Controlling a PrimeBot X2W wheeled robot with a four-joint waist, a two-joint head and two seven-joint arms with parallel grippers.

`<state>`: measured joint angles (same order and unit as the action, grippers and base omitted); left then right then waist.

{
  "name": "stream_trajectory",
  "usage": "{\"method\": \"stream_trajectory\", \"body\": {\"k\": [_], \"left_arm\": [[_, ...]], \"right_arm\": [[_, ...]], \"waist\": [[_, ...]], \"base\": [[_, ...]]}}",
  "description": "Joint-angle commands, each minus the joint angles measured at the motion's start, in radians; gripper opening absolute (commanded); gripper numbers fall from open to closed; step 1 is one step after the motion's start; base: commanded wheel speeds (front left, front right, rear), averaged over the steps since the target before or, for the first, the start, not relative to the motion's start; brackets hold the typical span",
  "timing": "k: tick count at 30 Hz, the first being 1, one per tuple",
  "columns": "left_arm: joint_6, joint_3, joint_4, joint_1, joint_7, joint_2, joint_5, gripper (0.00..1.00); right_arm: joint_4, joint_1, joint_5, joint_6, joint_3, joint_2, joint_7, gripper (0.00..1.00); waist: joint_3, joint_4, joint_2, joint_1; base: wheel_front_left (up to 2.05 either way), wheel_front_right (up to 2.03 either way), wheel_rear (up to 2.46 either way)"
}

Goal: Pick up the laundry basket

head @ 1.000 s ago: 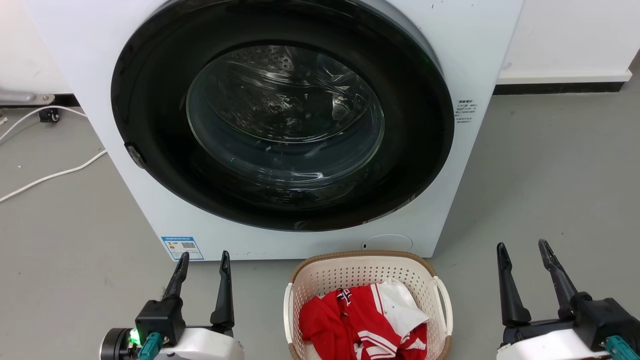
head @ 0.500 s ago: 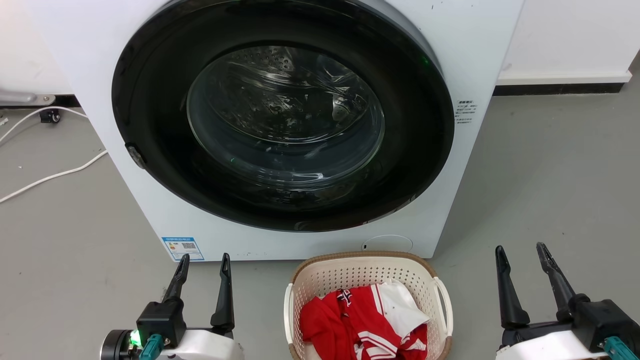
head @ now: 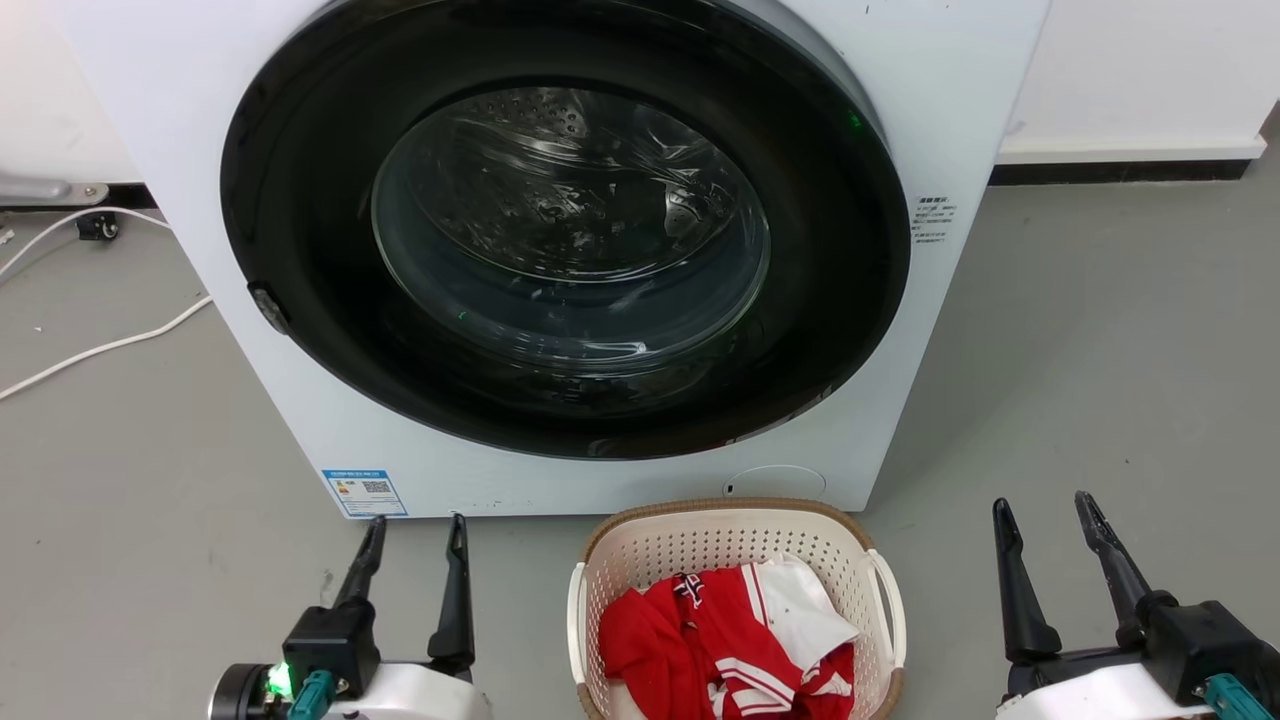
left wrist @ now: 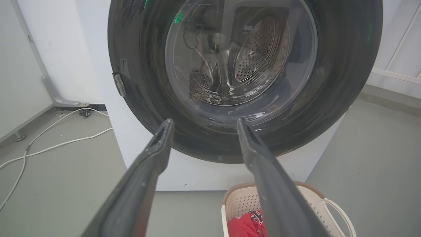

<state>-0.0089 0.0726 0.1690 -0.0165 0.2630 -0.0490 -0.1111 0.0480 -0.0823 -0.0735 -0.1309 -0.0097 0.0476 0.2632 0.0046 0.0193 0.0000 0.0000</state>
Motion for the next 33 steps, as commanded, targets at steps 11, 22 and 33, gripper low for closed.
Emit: {"method": "stream_trajectory", "body": {"k": [11, 22, 33], "left_arm": [[-0.054, 0.07, 0.15, 0.131, 0.003, -0.002, -0.039, 1.0], [-0.092, 0.157, 0.425, 0.326, 0.003, -0.002, -0.09, 1.0], [-0.112, 0.213, 0.685, 0.547, 0.003, -0.002, -0.114, 1.0]], "right_arm": [[0.132, 0.119, 0.086, 0.0, -0.103, 0.004, 0.002, 1.0], [0.327, 0.293, 0.201, 0.0, -0.138, 0.004, 0.002, 1.0], [0.51, 0.483, 0.284, 0.0, -0.155, 0.004, 0.002, 1.0]], "waist": [[0.133, -0.004, 0.0, 0.0], [0.335, -0.025, 0.0, 0.0], [0.552, -0.033, 0.0, 0.0]], "base": [[0.0, 0.0, 0.0], [0.0, 0.0, 0.0], [0.0, 0.0, 0.0]]}}
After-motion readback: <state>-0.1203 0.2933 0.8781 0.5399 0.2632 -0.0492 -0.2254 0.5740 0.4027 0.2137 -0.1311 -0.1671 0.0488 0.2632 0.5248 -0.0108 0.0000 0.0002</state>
